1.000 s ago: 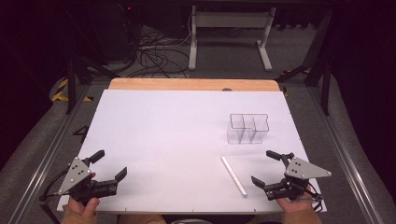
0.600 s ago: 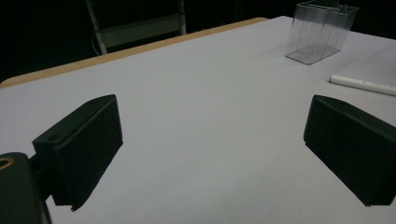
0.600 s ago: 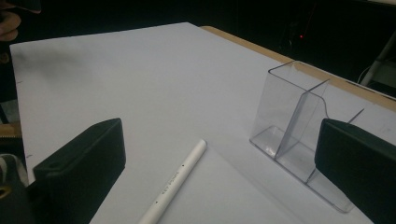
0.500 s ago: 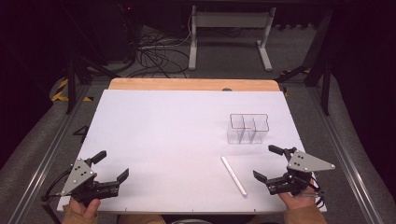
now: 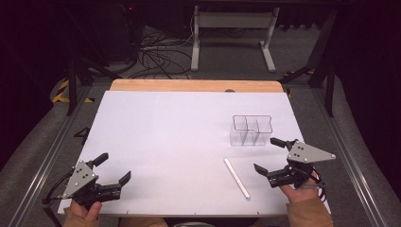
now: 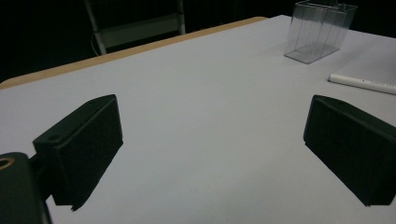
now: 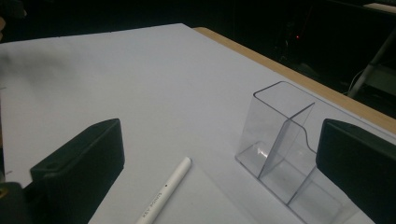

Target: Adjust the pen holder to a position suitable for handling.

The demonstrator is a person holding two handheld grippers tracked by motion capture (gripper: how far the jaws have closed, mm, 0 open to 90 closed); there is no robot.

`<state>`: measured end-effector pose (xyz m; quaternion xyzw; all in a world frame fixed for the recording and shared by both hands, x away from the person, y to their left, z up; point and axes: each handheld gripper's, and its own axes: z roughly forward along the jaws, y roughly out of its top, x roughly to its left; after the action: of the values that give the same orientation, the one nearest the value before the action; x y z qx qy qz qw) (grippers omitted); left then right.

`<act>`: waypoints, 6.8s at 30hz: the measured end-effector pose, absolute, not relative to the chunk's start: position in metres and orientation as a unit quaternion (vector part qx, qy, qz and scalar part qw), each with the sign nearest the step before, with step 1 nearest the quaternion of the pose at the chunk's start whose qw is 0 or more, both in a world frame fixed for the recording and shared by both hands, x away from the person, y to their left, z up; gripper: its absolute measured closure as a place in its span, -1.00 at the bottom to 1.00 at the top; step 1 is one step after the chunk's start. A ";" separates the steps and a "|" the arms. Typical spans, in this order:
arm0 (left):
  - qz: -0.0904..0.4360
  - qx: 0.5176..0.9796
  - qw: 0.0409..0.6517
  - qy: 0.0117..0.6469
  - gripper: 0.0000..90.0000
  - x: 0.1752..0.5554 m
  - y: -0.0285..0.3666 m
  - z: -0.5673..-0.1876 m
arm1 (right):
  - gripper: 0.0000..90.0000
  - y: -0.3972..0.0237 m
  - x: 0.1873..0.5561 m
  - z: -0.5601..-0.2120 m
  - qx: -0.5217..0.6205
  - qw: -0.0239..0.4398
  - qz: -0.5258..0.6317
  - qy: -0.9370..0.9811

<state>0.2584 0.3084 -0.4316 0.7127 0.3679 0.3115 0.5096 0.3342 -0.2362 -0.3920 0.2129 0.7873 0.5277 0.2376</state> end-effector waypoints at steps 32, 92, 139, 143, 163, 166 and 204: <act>0.310 0.714 0.509 0.367 -0.88 0.260 0.308 -0.432 | -0.58 -0.227 0.373 -0.358 0.178 0.207 0.454 0.848; 0.306 0.719 0.505 0.367 -0.88 0.262 0.305 -0.435 | 0.15 -0.201 0.469 -0.385 0.139 0.191 0.242 0.941; 0.306 0.718 0.505 0.369 -0.88 0.262 0.305 -0.435 | 0.92 -0.184 0.464 -0.394 0.088 0.176 0.204 0.959; 0.305 0.719 0.504 0.368 -0.88 0.262 0.304 -0.435 | 0.90 -0.181 0.458 -0.382 0.082 0.180 0.224 0.954; 0.302 0.722 0.504 0.365 -0.88 0.262 0.304 -0.435 | 0.90 -0.090 0.427 -0.362 0.007 0.146 0.257 0.955; 0.302 0.722 0.504 0.364 -0.88 0.262 0.304 -0.435 | 0.90 -0.075 0.425 -0.368 -0.006 0.137 0.253 0.958; 0.297 0.725 0.505 0.362 -0.88 0.263 0.304 -0.436 | 0.84 -0.019 0.432 -0.399 -0.020 0.104 0.226 0.968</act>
<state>0.2626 0.3037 -0.4357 0.7254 0.3617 0.2970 0.5048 0.4319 -0.0188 -0.3988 -0.0199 0.9685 0.2256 0.1040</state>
